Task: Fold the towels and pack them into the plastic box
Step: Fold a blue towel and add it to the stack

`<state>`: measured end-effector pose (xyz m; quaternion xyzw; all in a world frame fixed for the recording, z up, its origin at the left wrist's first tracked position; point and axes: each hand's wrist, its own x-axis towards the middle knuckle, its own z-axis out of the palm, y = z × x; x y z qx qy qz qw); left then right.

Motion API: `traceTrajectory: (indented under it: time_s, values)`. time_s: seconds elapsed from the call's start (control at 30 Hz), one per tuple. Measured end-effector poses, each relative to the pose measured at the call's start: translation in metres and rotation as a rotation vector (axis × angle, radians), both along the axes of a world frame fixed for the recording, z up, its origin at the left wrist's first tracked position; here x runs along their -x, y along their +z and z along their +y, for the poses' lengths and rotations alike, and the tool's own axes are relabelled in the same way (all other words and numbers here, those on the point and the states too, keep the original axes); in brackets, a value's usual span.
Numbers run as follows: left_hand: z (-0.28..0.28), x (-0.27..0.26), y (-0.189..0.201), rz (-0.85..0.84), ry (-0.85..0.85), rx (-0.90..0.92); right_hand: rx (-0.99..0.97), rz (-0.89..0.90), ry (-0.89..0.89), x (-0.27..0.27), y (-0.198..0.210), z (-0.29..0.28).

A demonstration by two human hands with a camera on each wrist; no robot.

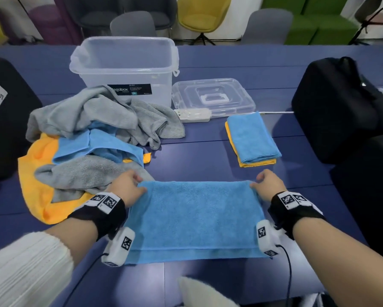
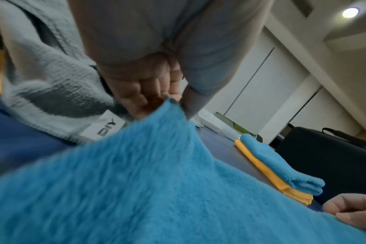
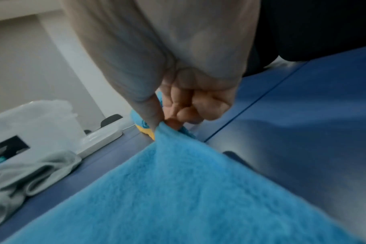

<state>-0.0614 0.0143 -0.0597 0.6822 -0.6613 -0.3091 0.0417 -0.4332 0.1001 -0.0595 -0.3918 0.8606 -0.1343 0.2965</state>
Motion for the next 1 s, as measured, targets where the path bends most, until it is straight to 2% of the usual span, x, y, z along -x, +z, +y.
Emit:
traceTrajectory:
  time_s: [0.13,0.2,0.3,0.43,0.6,0.73,0.83,1.0]
  values:
    - [-0.007,0.007,0.014,0.276,0.004,0.147,0.15,-0.117,-0.024,0.009,0.006,-0.012]
    - [-0.016,0.004,0.019,0.376,0.017,0.195,0.203,-0.086,-0.004,0.017,0.015,-0.016]
    - [-0.031,0.001,0.022,0.395,0.016,0.163,0.252,-0.007,0.005,0.033,0.019,-0.02]
    - [-0.037,0.008,0.018,0.345,-0.038,0.022,0.196,-0.078,-0.012,0.036,0.013,-0.022]
    - [-0.027,0.006,0.008,0.341,-0.068,0.063,0.031,-0.073,-0.031,0.02,-0.001,-0.004]
    - [-0.022,0.001,0.001,0.27,-0.145,0.098,-0.134,-0.076,0.038,0.013,-0.007,0.008]
    - [-0.02,-0.008,-0.001,0.255,-0.233,0.017,-0.155,-0.149,0.057,0.012,-0.008,0.013]
    - [-0.02,-0.021,-0.004,0.303,-0.203,-0.087,-0.12,-0.347,0.046,0.015,-0.005,0.024]
